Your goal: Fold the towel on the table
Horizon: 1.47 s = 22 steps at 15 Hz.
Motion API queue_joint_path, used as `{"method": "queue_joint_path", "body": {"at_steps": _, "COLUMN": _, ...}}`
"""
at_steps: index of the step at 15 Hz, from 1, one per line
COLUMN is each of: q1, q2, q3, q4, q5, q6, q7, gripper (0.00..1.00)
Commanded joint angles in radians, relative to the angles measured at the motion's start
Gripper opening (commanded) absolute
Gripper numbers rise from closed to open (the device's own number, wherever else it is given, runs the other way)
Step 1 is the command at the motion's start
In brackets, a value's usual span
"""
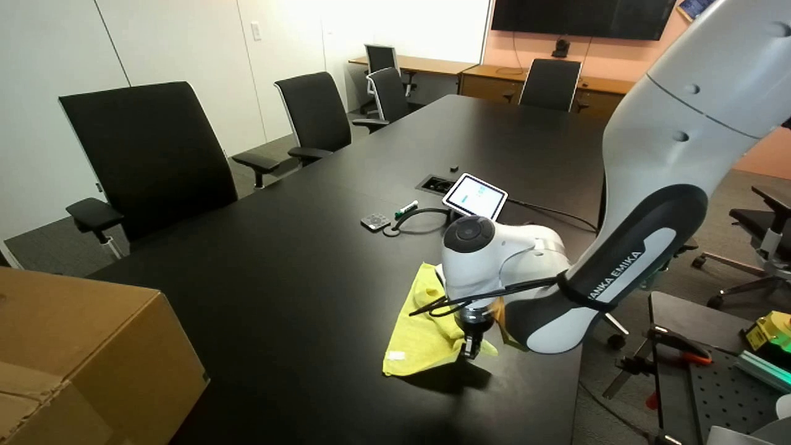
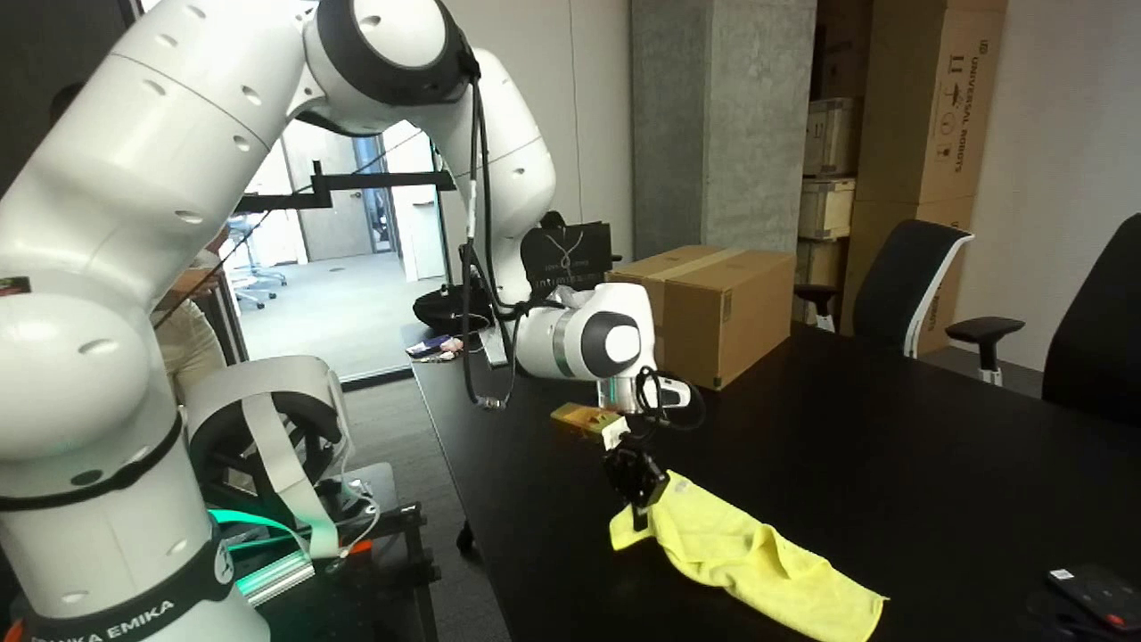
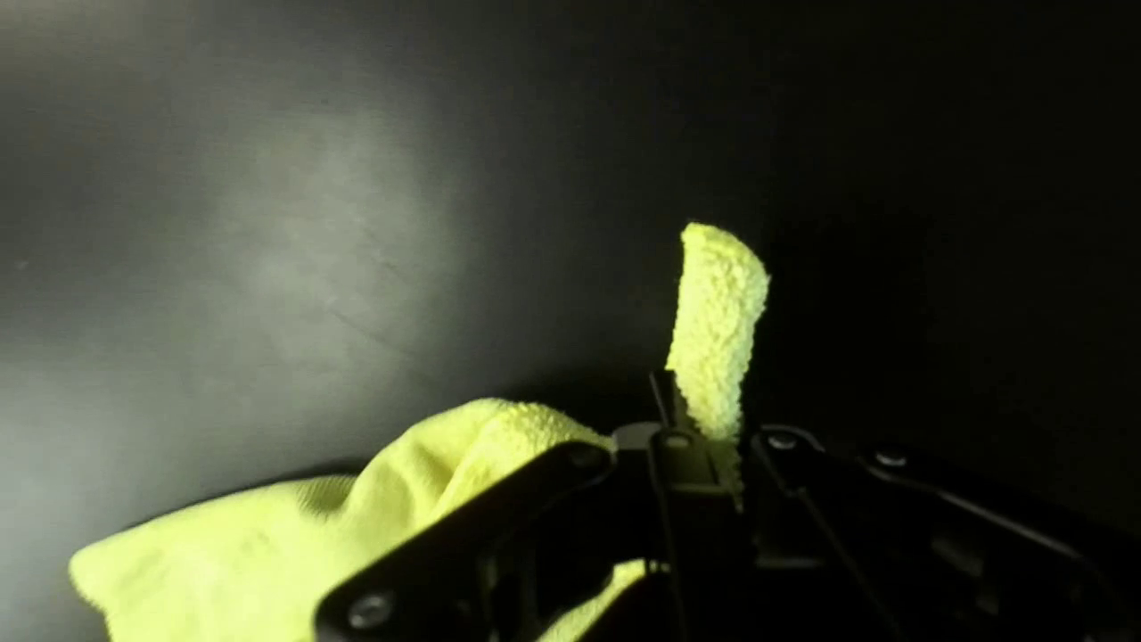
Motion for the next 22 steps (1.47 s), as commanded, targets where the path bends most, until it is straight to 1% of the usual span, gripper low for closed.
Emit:
{"method": "queue_joint_path", "body": {"at_steps": 1, "q1": 0.115, "q2": 0.008, "q3": -0.081, "q4": 0.130, "q5": -0.166, "q6": -0.178, "q7": 0.129, "gripper": 0.03}}
{"method": "queue_joint_path", "body": {"at_steps": 3, "q1": 0.134, "q2": 0.025, "q3": -0.082, "q4": 0.222, "q5": -0.266, "q6": -0.266, "q7": 0.174, "gripper": 0.03}}
{"method": "queue_joint_path", "body": {"at_steps": 5, "q1": 0.126, "q2": 0.053, "q3": -0.055, "q4": 0.314, "q5": -0.334, "q6": -0.328, "q7": 0.192, "gripper": 0.03}}
{"method": "queue_joint_path", "body": {"at_steps": 8, "q1": 0.094, "q2": 0.118, "q3": -0.003, "q4": 0.447, "q5": -0.370, "q6": -0.383, "q7": 0.193, "gripper": 0.03}}
{"method": "queue_joint_path", "body": {"at_steps": 9, "q1": 0.082, "q2": 0.139, "q3": 0.014, "q4": 0.485, "q5": -0.365, "q6": -0.391, "q7": 0.190, "gripper": 0.07}}
{"method": "queue_joint_path", "body": {"at_steps": 10, "q1": 0.069, "q2": 0.159, "q3": 0.029, "q4": 0.518, "q5": -0.354, "q6": -0.399, "q7": 0.186, "gripper": 0.32}}
{"method": "queue_joint_path", "body": {"at_steps": 11, "q1": 0.061, "q2": 0.181, "q3": 0.038, "q4": 0.549, "q5": -0.346, "q6": -0.407, "q7": 0.185, "gripper": 0.34}}
{"method": "queue_joint_path", "body": {"at_steps": 12, "q1": 0.050, "q2": 0.194, "q3": 0.049, "q4": 0.570, "q5": -0.333, "q6": -0.405, "q7": 0.189, "gripper": 0.40}}
{"method": "queue_joint_path", "body": {"at_steps": 15, "q1": 0.021, "q2": 0.224, "q3": 0.061, "q4": 0.612, "q5": -0.303, "q6": -0.384, "q7": 0.220, "gripper": 0.62}}
{"method": "queue_joint_path", "body": {"at_steps": 16, "q1": 0.012, "q2": 0.221, "q3": 0.060, "q4": 0.612, "q5": -0.291, "q6": -0.378, "q7": 0.238, "gripper": 0.71}}
{"method": "queue_joint_path", "body": {"at_steps": 17, "q1": 0.002, "q2": 0.218, "q3": 0.057, "q4": 0.612, "q5": -0.275, "q6": -0.374, "q7": 0.257, "gripper": 0.78}}
{"method": "queue_joint_path", "body": {"at_steps": 18, "q1": -0.011, "q2": 0.204, "q3": 0.057, "q4": 0.598, "q5": -0.258, "q6": -0.363, "q7": 0.264, "gripper": 0.84}}
{"method": "queue_joint_path", "body": {"at_steps": 19, "q1": -0.020, "q2": 0.180, "q3": 0.053, "q4": 0.573, "q5": -0.240, "q6": -0.363, "q7": 0.277, "gripper": 0.93}}
{"method": "queue_joint_path", "body": {"at_steps": 20, "q1": -0.037, "q2": 0.159, "q3": 0.059, "q4": 0.552, "q5": -0.209, "q6": -0.374, "q7": 0.273, "gripper": 0.99}}
{"method": "queue_joint_path", "body": {"at_steps": 22, "q1": -0.076, "q2": 0.080, "q3": 0.083, "q4": 0.476, "q5": -0.126, "q6": -0.429, "q7": 0.241, "gripper": 1.00}}
